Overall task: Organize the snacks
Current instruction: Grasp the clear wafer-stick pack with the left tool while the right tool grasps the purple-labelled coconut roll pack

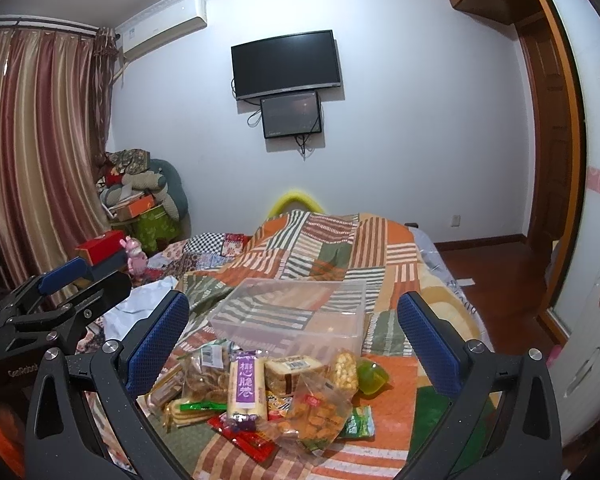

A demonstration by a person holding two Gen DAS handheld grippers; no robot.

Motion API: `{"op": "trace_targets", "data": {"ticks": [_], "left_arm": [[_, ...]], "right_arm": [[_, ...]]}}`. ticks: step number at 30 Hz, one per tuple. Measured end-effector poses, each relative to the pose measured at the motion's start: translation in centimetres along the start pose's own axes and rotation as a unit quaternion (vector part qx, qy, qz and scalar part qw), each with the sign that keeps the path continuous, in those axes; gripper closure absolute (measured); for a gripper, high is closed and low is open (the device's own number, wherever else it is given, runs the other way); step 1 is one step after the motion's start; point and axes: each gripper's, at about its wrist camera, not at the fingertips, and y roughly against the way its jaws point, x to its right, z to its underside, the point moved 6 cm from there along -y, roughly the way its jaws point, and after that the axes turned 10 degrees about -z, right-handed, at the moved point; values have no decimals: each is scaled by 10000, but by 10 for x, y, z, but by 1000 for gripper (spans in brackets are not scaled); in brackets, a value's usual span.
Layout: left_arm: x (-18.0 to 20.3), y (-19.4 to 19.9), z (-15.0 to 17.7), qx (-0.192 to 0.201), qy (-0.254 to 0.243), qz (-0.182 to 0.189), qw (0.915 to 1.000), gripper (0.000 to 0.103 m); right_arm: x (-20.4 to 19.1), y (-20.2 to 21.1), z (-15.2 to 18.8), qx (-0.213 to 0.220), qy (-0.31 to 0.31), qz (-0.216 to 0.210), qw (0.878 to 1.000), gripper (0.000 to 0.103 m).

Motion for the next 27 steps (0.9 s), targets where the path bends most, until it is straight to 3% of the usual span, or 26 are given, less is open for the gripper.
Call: {"op": "trace_targets", "data": {"ticks": [6,8,12,14,20,23,27], "left_arm": [[-10,-12,10,-180,-35,-79,9998,3],[-17,-19,16,-318,-42,-153,9994,16],[-34,-36,32,-723,4,-255,9971,24],[-42,-45,42,-923,-17,-332,9952,35],[-63,-72,78,-1563,-20,-446,9867,52],[-71,-83,96,-1864,18,-450,9814,53],[-75,-93,116,-2189,13,-400,9749,53]], "right_arm": [[5,-9,10,-231,-53,-43,9997,1],[9,-13,14,-329,-84,-43,9994,4],[18,-23,28,-650,-146,-31,9978,18],[22,-27,35,-795,-197,-32,9966,24],[31,-41,57,-1270,-290,-72,9914,40],[34,-47,69,-1507,-391,-174,9877,47],[34,-56,81,-1716,-517,-316,9833,49]]}}
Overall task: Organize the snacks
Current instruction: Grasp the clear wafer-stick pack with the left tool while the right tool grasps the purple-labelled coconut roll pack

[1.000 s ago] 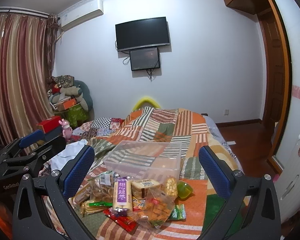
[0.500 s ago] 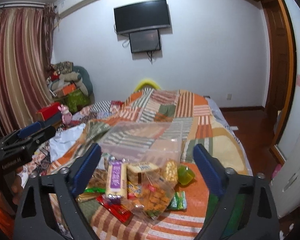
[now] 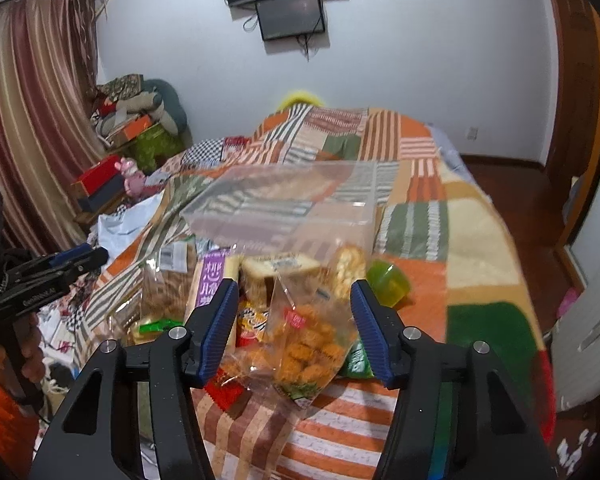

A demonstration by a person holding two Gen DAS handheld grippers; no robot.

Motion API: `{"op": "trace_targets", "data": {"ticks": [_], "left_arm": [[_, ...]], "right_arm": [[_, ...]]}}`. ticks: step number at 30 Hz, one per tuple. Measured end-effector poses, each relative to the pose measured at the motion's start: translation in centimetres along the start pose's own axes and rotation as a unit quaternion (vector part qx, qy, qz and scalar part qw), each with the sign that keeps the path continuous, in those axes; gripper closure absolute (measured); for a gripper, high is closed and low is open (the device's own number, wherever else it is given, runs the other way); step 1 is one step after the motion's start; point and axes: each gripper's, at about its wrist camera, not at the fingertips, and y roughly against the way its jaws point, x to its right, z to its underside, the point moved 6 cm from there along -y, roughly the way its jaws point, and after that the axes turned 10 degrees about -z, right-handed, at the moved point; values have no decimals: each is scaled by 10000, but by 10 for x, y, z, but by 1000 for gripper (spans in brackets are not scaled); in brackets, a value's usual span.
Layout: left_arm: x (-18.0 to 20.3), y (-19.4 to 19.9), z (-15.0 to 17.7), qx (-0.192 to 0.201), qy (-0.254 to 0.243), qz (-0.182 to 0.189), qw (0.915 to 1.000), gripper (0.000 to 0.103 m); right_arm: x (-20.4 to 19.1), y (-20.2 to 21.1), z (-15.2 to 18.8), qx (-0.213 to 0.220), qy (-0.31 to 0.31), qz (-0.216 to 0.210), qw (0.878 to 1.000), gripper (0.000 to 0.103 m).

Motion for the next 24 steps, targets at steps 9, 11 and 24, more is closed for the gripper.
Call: {"op": "trace_targets", "data": {"ticks": [9,11,24], "left_arm": [[1,-40,27,-655,-92,105,9978,53],[1,-47,31,-778,-85,145,9968,53],[2,-91,46,-1205,23,270,9923,53]], "right_arm": [[-22,-35,0,-296,66,-531,9981,53],[-28,-43,1,-373,123,-602,9974,53],[-43,-82,13,-837,343,-716,9933,57]]}}
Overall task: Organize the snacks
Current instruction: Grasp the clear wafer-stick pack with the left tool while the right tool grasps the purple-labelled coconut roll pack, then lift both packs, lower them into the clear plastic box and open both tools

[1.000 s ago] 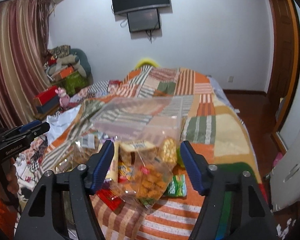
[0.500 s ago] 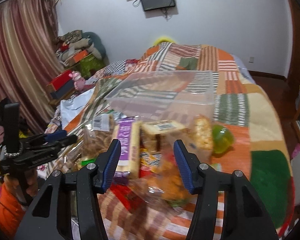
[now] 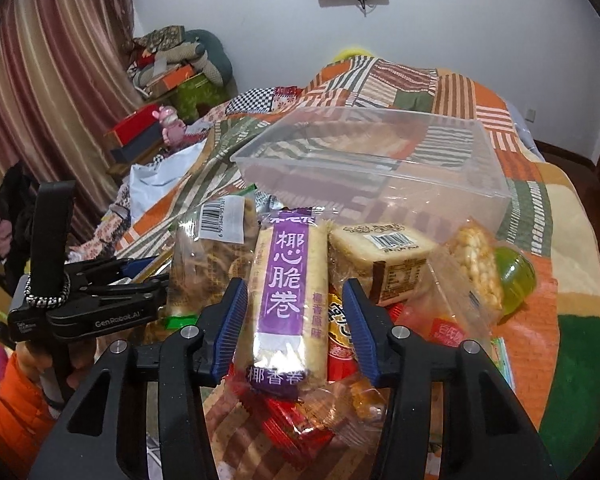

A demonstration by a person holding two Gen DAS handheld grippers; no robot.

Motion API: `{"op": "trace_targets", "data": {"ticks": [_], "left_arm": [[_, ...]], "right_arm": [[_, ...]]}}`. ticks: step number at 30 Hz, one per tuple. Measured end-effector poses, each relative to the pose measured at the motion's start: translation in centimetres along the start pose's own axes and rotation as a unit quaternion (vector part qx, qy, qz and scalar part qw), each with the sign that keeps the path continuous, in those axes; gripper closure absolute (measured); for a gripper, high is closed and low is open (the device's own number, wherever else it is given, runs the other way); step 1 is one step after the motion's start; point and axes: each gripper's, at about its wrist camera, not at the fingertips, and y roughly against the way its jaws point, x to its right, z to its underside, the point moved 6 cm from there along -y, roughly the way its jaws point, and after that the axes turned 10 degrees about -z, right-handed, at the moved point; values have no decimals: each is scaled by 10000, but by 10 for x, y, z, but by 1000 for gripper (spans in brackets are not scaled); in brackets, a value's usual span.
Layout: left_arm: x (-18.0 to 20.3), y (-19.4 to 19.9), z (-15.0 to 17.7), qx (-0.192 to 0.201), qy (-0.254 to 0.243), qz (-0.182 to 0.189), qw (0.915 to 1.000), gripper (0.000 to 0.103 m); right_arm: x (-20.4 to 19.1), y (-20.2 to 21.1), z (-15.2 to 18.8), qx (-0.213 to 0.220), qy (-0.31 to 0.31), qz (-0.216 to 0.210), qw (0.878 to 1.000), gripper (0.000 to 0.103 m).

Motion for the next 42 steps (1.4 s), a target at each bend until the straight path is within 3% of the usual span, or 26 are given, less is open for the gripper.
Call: {"op": "trace_targets", "data": {"ticks": [7,20,30,42], "left_arm": [[4,-2,1,160,-142,-102,9997,63],[0,15,2,316,-159,-125,9993,68],[-8,44,-4,609,-77,-229,9978,68],[-1,89,-48,1249,-84,-116,9921,68]], "right_arm": [[-2,-11,-1,-137,176,105,9997,57],[-3,-20,0,-282,415,319,9982,60],[-12,5,-13,123,373,264,9989,61],[-7,46,-46,843,402,558,9941,61]]}}
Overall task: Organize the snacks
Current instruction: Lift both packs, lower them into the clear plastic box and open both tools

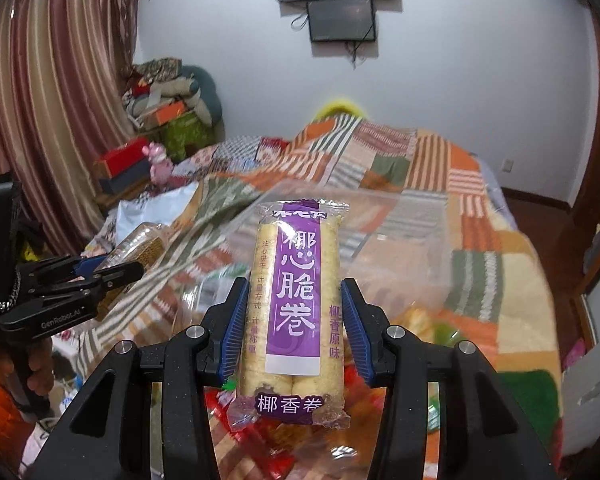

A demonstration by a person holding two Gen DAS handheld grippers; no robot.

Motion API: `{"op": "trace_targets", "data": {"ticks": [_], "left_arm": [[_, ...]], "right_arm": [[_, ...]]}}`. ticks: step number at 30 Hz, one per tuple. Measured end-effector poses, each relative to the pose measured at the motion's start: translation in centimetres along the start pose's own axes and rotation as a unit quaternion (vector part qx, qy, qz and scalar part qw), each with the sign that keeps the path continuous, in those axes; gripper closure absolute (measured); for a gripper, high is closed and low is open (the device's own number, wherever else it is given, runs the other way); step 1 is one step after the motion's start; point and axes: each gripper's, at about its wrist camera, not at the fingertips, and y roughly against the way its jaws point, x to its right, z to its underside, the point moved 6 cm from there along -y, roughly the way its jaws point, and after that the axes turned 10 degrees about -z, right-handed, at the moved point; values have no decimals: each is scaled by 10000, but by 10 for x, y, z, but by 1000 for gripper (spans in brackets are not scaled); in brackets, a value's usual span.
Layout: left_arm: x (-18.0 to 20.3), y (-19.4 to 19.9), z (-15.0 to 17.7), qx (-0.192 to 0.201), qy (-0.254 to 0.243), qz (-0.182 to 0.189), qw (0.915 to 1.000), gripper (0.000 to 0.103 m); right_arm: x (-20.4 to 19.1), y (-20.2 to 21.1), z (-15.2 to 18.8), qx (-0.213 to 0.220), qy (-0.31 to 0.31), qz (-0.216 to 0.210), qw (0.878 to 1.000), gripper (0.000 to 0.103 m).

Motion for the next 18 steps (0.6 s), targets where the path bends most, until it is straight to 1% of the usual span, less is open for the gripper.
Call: {"op": "trace_targets", "data": {"ticks": [2,8,12,18], "left_arm": [[5,1,-12,73,-3,97,9999,68],[23,-1,-49,288,-90,228,9993,68],[36,-9,-68,390,-182,213,9988,68],[52,-35,-89,337,-205,218,9990,68]], "right_arm": [[6,5,-9,131,-7,82,9999,61],[23,14,-31,399,-48,306,9987,61],[31,10,-39,449,-51,431,9980,61],[46,-4,-45,395,-65,554,9977,61]]}}
